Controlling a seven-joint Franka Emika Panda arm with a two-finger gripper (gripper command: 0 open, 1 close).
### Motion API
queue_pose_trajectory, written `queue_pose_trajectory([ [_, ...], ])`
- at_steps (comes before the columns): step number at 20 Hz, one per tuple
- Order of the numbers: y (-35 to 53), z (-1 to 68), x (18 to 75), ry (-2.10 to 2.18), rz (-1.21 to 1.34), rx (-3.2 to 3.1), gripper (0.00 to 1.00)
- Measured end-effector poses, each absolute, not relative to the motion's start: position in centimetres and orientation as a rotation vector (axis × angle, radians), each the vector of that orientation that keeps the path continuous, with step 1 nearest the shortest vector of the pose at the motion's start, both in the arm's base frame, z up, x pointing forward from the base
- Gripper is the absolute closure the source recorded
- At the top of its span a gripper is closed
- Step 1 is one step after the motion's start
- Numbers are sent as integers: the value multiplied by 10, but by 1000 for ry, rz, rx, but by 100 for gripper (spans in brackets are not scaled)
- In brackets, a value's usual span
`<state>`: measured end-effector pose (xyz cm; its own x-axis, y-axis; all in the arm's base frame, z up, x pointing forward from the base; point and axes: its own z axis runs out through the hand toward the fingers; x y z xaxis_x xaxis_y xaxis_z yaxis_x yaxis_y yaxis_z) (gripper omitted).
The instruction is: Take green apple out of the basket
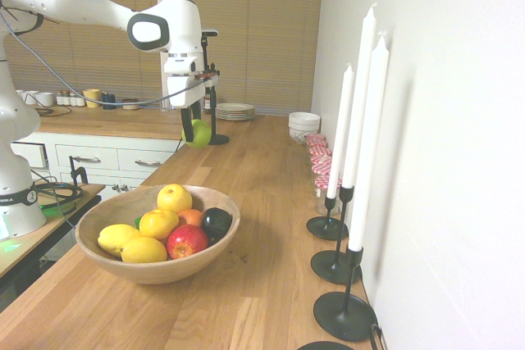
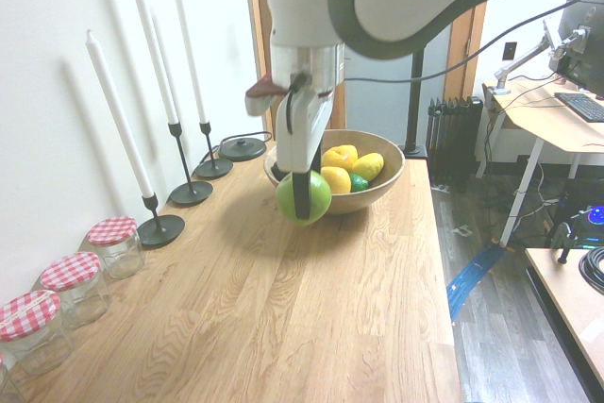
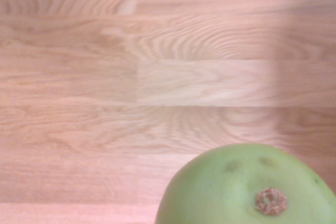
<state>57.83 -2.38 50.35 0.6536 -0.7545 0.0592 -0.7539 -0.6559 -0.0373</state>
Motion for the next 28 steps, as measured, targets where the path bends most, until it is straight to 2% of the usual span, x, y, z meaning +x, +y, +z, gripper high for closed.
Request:
queue_pose_trajectory([
  [8,-13,430,608,1324,-37,-2860,100],
  [23,-1,378,619,1301,-6,-2886,100],
  [24,-1,377,618,1301,-4,-2886,0],
  [28,0,376,618,1299,-2,-2888,0],
])
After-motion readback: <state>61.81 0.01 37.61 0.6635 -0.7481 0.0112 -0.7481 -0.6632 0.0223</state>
